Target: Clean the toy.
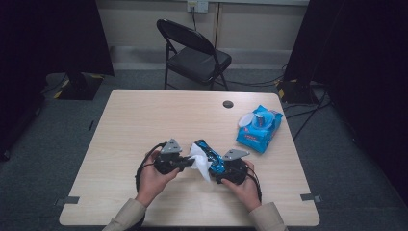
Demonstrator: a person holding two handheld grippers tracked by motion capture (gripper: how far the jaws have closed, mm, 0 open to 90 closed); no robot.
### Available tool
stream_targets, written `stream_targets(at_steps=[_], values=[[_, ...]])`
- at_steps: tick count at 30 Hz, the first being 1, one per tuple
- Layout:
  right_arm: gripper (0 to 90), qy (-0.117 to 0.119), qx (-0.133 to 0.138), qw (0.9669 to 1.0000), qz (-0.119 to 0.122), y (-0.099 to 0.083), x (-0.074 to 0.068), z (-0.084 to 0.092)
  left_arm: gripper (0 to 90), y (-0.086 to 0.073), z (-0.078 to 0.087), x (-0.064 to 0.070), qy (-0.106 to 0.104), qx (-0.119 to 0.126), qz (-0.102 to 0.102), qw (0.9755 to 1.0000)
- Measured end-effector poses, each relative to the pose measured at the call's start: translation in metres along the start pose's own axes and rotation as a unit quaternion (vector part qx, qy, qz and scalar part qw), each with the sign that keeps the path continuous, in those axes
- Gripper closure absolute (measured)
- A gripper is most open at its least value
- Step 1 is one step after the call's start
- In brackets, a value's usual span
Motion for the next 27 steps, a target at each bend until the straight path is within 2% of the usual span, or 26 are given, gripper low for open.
stream_targets(at_steps=[7,15,17,18,20,22,27], values=[[25.4,0.000,0.000,1.0000,0.001,0.000,0.000,0.000,85.8,0.014,-0.034,0.008,-0.014,-0.012,-0.018,0.9997],[25.4,0.000,0.000,1.0000,0.001,0.000,0.000,0.000,85.4,0.016,-0.063,0.032,-0.044,-0.031,-0.054,0.9971],[25.5,0.000,0.000,1.0000,0.000,0.000,0.000,0.000,85.1,0.012,-0.068,0.037,-0.050,-0.043,-0.064,0.9958],[25.5,0.000,0.000,1.0000,0.000,0.000,0.000,0.000,85.1,0.012,-0.069,0.037,-0.049,-0.041,-0.066,0.9958],[25.5,0.000,0.000,1.0000,0.000,0.000,0.000,0.000,85.1,0.012,-0.069,0.037,-0.052,-0.043,-0.062,0.9958],[25.5,0.000,0.000,1.0000,0.000,0.000,0.000,0.000,85.1,0.012,-0.069,0.036,-0.050,-0.045,-0.073,0.9951],[25.8,0.001,0.000,1.0000,0.000,0.000,0.000,0.000,84.9,0.012,-0.068,0.031,-0.034,-0.049,-0.072,0.9956]])
Point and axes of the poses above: each handheld gripper's, and its own axes: z roughly backward along the jaws, y roughly out of its top, x roughly to its right, the point moved 10 cm from there along -z, roughly forward along the jaws, and after that the axes turned 13 degrees about -z, right-handed, at the moved point
